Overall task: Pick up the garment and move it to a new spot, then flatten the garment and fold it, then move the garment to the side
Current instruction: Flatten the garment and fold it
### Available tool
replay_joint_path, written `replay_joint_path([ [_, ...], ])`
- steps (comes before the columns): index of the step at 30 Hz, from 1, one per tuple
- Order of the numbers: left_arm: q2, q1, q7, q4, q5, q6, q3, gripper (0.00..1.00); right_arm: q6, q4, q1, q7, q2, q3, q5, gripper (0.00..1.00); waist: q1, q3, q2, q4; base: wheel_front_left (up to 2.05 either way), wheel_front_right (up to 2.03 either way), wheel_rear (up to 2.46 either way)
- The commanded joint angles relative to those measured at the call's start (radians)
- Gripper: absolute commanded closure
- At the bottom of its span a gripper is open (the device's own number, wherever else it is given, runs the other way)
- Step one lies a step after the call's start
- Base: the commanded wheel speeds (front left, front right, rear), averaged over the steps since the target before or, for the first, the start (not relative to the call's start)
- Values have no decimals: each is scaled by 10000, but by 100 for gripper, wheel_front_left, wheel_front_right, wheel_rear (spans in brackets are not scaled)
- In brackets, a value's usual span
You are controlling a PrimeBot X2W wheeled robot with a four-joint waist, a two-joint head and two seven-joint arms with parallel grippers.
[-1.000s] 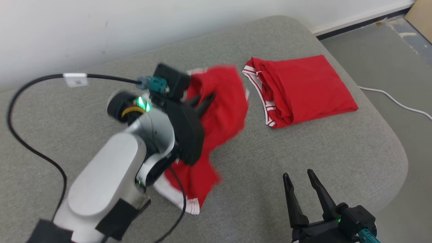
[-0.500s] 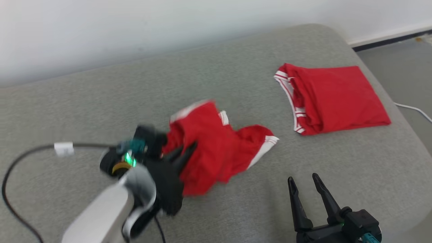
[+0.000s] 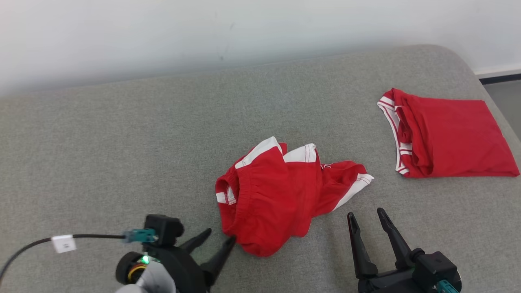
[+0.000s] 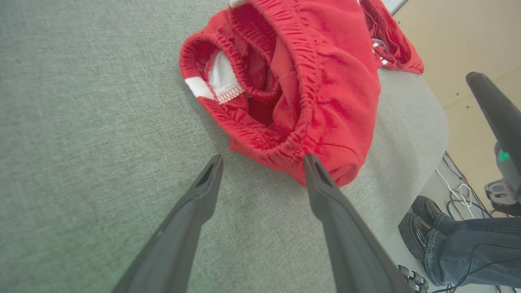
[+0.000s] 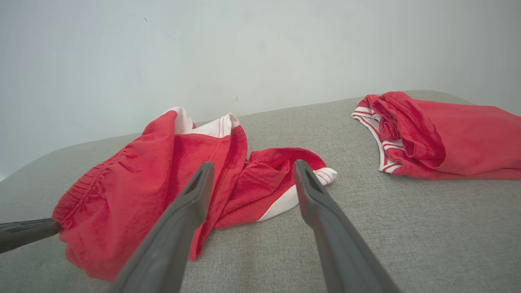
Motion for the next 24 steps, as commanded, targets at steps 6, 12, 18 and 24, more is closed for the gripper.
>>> replay_joint_path([
  [6,556,-160,64,-986,-276,593,752,0,-25,-37,21,29,34,92,-46,0,0,-134,0,-61,0,0,0],
  [12,332,-782,658,-598,-890,783,1048,0,-25,19,-62,22,32,165,22,0,0,-133,0,-307,0,0,0],
  [18,-452,-1635,1925,453,-2001,946,1144,0,-25,64,-156,-6,34,229,99,0,0,-71,0,-746,0,0,0],
  [24,-914,-2241,2371,1106,-2413,852,1130,0,-25,109,-184,-39,34,239,148,0,0,48,0,-1071,0,0,0],
])
